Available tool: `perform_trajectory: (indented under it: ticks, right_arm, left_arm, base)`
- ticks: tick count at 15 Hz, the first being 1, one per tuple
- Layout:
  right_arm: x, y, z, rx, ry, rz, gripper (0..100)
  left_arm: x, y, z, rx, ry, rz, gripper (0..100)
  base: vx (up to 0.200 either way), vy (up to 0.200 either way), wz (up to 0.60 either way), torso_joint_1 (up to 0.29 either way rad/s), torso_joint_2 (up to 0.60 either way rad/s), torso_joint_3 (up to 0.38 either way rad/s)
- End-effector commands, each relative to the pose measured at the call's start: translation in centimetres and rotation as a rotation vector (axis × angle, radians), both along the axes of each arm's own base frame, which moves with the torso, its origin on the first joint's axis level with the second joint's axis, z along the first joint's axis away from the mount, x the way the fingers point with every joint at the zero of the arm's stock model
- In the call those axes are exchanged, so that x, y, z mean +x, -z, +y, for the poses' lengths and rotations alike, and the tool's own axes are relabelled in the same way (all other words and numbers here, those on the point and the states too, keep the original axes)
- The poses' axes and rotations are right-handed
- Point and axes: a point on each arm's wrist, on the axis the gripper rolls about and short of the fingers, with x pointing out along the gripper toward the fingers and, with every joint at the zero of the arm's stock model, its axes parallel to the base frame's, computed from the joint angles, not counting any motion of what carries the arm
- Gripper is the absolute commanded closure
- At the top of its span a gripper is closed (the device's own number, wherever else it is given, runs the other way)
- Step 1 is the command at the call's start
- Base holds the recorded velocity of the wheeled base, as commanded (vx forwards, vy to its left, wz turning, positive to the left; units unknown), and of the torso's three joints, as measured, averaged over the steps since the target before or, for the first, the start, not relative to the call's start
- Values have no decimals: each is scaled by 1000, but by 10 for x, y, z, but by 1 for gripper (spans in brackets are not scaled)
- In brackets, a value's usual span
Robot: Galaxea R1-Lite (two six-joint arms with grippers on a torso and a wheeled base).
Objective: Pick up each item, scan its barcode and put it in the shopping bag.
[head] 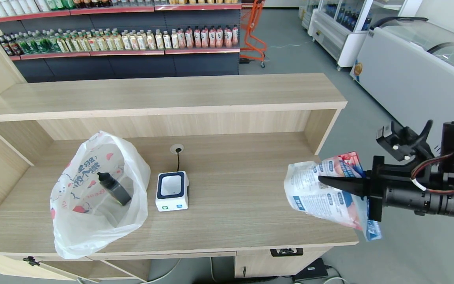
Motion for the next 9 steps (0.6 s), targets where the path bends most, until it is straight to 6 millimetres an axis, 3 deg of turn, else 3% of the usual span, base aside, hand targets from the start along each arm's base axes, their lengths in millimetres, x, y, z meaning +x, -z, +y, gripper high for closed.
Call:
perform_trajectory:
  ticks: [1, 4, 9]
  right_arm:
    - [-12, -4, -17, -76, 111, -72, 100]
    - [-21, -3, -23, -192, 260, -140, 100]
    - [-24, 1, -23, -180, 251, -161, 100]
  left_arm:
    - [0, 0, 0, 0, -1, 0, 0]
    - [0, 0, 0, 0, -1, 0, 0]
    - [0, 0, 0, 1, -1, 0, 0]
  base:
    - [0, 0, 0, 0, 0, 0]
    - [0, 0, 0, 0, 0, 0]
    - [0, 0, 0, 0, 0, 0]
